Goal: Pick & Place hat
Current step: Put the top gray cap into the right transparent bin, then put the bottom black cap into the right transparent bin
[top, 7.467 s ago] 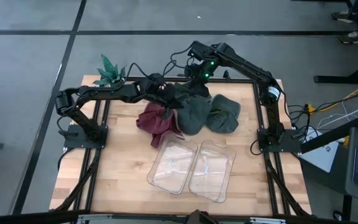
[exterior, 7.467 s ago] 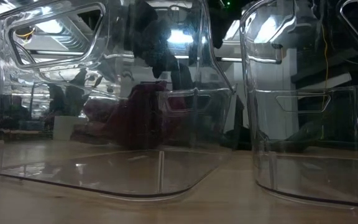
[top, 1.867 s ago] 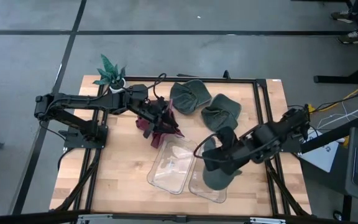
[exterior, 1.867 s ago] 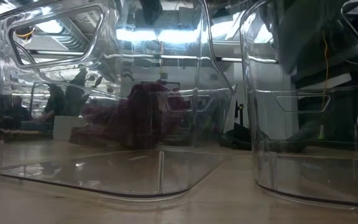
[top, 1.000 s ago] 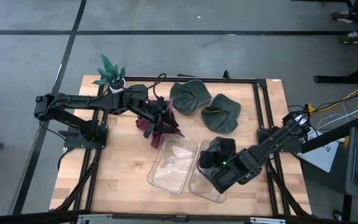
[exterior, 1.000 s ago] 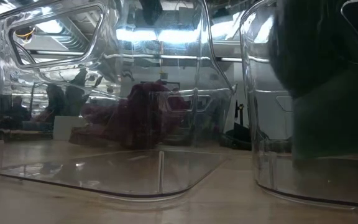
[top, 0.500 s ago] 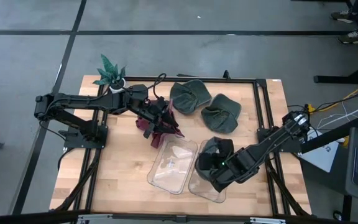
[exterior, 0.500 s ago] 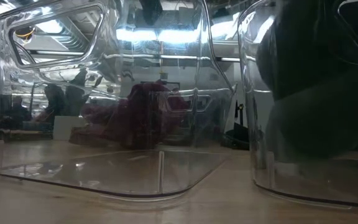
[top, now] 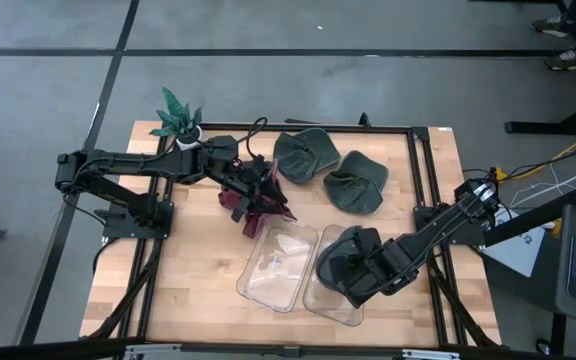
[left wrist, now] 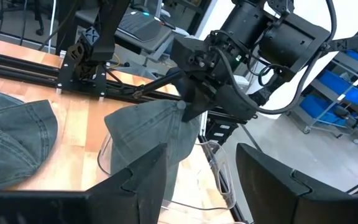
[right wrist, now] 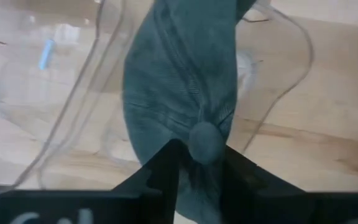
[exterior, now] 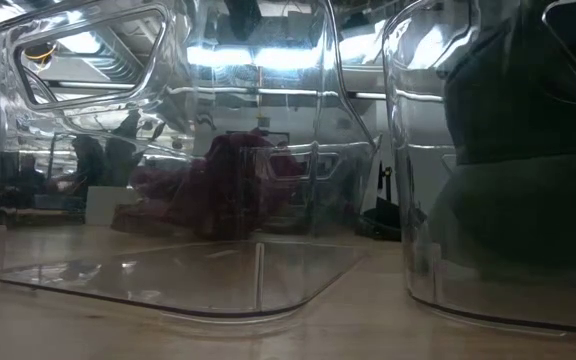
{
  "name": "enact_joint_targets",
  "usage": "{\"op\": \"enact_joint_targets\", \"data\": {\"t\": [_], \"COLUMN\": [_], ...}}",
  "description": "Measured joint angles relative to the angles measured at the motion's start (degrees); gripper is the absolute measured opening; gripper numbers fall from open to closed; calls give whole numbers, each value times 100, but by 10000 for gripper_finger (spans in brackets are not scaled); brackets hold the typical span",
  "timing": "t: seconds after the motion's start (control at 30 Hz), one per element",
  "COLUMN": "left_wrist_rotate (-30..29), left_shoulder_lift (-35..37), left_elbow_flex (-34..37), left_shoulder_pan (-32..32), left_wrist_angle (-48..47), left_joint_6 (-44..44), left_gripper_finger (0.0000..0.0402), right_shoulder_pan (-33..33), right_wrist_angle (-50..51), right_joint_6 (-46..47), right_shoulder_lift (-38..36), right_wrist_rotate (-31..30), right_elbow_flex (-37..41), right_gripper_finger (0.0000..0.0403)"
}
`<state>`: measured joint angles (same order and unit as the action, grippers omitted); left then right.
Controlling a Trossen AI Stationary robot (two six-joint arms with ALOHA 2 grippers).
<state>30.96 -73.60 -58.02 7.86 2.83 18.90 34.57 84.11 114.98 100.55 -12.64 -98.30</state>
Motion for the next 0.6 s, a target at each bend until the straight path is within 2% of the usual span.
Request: {"op": "enact_joint_targets", "data": {"t": [0.27,0.5,0.6], "left_wrist_rotate": [-3,-2,-2], "left_shoulder_lift": [-1,-1,-1], "left_elbow_flex": [0,0,0], "left_shoulder_pan": [0,-2,-1], "left_wrist_angle": [0,0,2], "left_joint_6": [138,138,138], "left_gripper_finger": [184,184,184], "right_shoulder_pan": [0,0,0], "right_wrist_angle": [74,611,514], "right_joint_6": [-362,-824,-1024], "right_shoulder_lift": [0,0,-2], "right_wrist_rotate": [117,1013,1121], "right_elbow_flex": [0,0,0], "right_gripper_finger": [150,201,213]}}
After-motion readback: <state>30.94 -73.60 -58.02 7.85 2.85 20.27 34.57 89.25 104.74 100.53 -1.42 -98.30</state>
